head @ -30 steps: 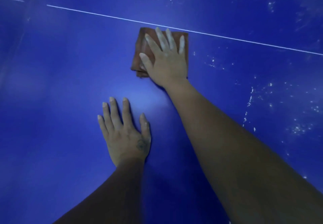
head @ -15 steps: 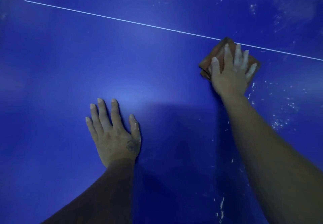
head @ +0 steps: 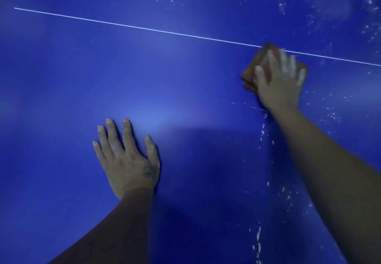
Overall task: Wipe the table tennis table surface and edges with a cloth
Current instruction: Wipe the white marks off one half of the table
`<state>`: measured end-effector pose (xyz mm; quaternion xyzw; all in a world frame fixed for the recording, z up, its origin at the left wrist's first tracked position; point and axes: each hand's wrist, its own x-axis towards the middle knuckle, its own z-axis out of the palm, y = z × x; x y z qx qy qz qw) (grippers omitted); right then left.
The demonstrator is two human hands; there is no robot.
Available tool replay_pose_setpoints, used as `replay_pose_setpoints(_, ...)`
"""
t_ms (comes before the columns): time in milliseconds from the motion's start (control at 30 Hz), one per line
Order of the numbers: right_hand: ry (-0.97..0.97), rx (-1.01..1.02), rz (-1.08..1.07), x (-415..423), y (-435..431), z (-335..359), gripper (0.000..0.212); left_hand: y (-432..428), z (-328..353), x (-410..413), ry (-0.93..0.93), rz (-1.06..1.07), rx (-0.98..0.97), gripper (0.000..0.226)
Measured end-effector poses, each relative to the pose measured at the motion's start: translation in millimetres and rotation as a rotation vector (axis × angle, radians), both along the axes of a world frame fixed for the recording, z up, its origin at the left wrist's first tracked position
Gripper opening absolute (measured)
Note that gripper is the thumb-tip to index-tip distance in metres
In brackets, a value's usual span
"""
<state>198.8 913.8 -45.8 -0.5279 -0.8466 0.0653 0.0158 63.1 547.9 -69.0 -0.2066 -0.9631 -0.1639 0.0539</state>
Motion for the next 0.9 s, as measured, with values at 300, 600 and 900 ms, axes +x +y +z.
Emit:
replay_pose_setpoints(300, 0.012, -0.063, -0.241, -16, -30, 3, 0.069, 1, 0, 1, 0.008, -0.002, 0.001, 0.065)
replay_pose_setpoints(600, 0.019, 0.014, 0.325, 3, -91, -9, 0.066, -1, -1, 0, 0.002, -0.004, 0.008, 0.066)
replay_pose_setpoints(900, 0.017, -0.056, -0.314, 65, -66, -1, 0.071, -1, -2, 0, 0.003, -0.006, -0.001, 0.066)
